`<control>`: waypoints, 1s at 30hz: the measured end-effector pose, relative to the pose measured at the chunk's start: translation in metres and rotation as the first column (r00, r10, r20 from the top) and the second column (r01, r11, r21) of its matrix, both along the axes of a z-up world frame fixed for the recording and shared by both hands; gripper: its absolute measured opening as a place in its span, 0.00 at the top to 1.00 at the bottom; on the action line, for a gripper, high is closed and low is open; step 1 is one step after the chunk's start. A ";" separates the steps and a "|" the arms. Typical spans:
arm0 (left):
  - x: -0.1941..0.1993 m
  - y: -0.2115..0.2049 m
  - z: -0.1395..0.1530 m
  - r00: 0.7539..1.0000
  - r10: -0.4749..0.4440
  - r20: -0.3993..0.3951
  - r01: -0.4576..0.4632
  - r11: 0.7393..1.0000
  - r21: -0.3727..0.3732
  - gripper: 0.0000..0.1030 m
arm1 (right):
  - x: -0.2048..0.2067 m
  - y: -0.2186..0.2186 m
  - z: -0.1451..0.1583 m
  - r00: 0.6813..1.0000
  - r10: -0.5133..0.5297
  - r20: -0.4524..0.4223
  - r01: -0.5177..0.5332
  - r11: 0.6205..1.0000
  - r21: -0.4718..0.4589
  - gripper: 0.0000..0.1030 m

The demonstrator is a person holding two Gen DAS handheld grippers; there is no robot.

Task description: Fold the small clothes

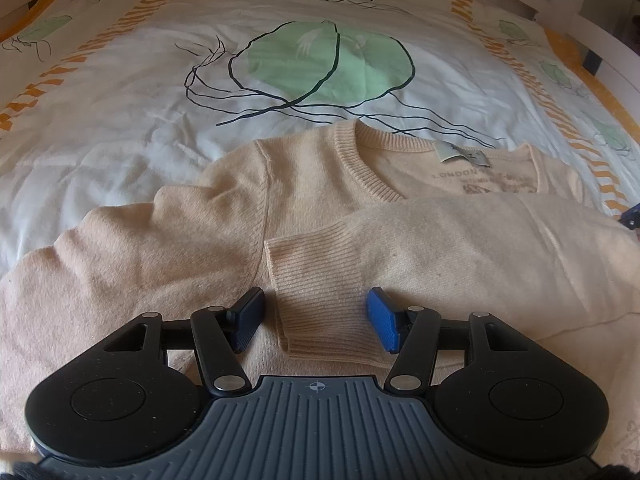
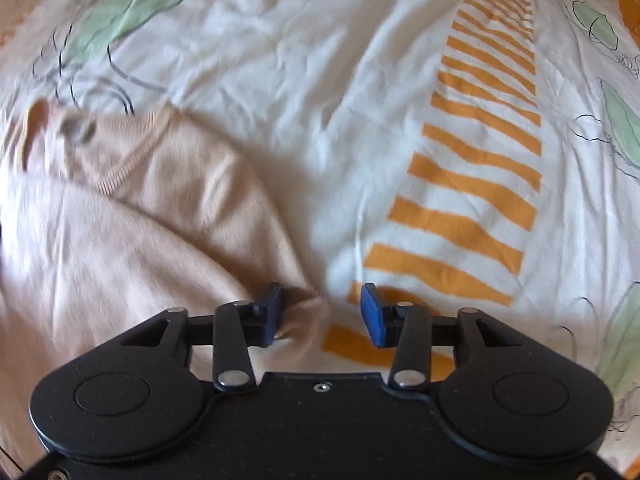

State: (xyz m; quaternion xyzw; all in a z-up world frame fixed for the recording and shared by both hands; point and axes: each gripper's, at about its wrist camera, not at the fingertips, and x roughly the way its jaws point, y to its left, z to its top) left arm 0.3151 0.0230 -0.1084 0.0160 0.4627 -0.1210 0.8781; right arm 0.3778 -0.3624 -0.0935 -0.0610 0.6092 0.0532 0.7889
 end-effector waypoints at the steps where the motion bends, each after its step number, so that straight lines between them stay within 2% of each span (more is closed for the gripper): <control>1: 0.000 0.000 0.000 1.000 0.000 0.001 0.000 1.000 0.002 0.46 | -0.004 -0.002 0.001 1.000 0.003 0.005 -0.003 0.999 -0.041 0.49; 4: -0.001 -0.001 0.000 1.000 0.001 0.004 -0.001 1.000 0.005 0.46 | -0.015 -0.010 0.006 0.995 0.003 0.095 0.019 0.974 -0.227 0.49; 5: -0.001 -0.001 0.000 1.000 0.001 0.003 -0.001 1.000 0.004 0.46 | -0.020 -0.014 0.011 0.989 -0.011 0.148 0.047 0.970 -0.239 0.48; 6: -0.001 -0.001 0.000 1.000 0.001 0.003 -0.001 1.000 0.004 0.46 | -0.026 -0.020 0.016 0.981 -0.037 0.189 0.075 0.978 -0.197 0.48; 7: 0.000 -0.001 0.000 1.000 0.002 0.002 -0.002 1.000 0.004 0.46 | -0.033 -0.026 0.021 0.973 -0.082 0.217 0.108 0.988 -0.110 0.48; 9: 0.000 -0.002 0.000 1.000 0.002 0.001 -0.002 1.000 0.006 0.46 | -0.048 -0.037 0.023 0.956 -0.168 0.239 0.161 0.986 0.052 0.48; 12: 0.000 -0.001 0.000 1.000 0.003 -0.001 -0.003 1.000 0.005 0.46 | -0.064 -0.049 0.022 0.931 -0.276 0.238 0.217 0.945 0.246 0.48; 14: 0.001 -0.001 -0.001 1.000 0.001 0.000 -0.001 1.000 0.005 0.46 | -0.062 -0.055 0.013 0.924 -0.339 0.176 0.257 0.893 0.370 0.48; 15: 0.001 -0.001 -0.001 1.000 0.001 0.000 -0.001 1.000 0.004 0.46 | -0.061 -0.055 0.009 0.921 -0.363 0.143 0.279 0.869 0.409 0.48; 17: 0.001 0.000 -0.001 1.000 0.001 -0.003 -0.001 1.000 0.001 0.46 | -0.060 -0.053 0.001 0.919 -0.377 0.116 0.293 0.849 0.440 0.48; 18: 0.001 0.001 0.000 1.000 0.002 -0.003 -0.002 1.000 -0.002 0.46 | -0.059 -0.052 -0.003 0.918 -0.379 0.116 0.294 0.848 0.441 0.49; 20: 0.001 0.001 0.000 1.000 0.001 -0.003 -0.001 1.000 -0.004 0.46 | -0.056 -0.046 0.000 0.920 -0.361 0.154 0.267 0.864 0.428 0.87; 22: 0.001 0.001 0.000 1.000 0.002 -0.002 -0.002 1.000 -0.002 0.46 | -0.055 -0.032 0.019 0.907 -0.285 0.311 0.170 0.922 0.348 0.88; 24: 0.000 0.000 0.000 1.000 0.004 0.000 -0.004 1.000 0.003 0.46 | -0.053 -0.018 0.038 0.877 -0.193 0.440 0.081 0.962 0.260 0.89; 25: 0.000 -0.001 0.000 1.000 0.004 0.001 -0.004 1.000 0.005 0.45 | -0.047 -0.013 0.039 0.873 -0.163 0.460 0.070 0.975 0.213 0.89; 28: 0.001 0.000 0.000 1.000 0.004 -0.001 -0.004 1.000 0.002 0.45 | -0.030 -0.011 0.026 0.891 -0.144 0.431 0.106 0.988 0.111 0.88; 30: 0.001 0.001 0.000 1.000 0.005 -0.004 -0.005 1.000 -0.007 0.45 | -0.034 -0.021 0.022 0.873 -0.210 0.440 0.164 0.976 0.141 0.84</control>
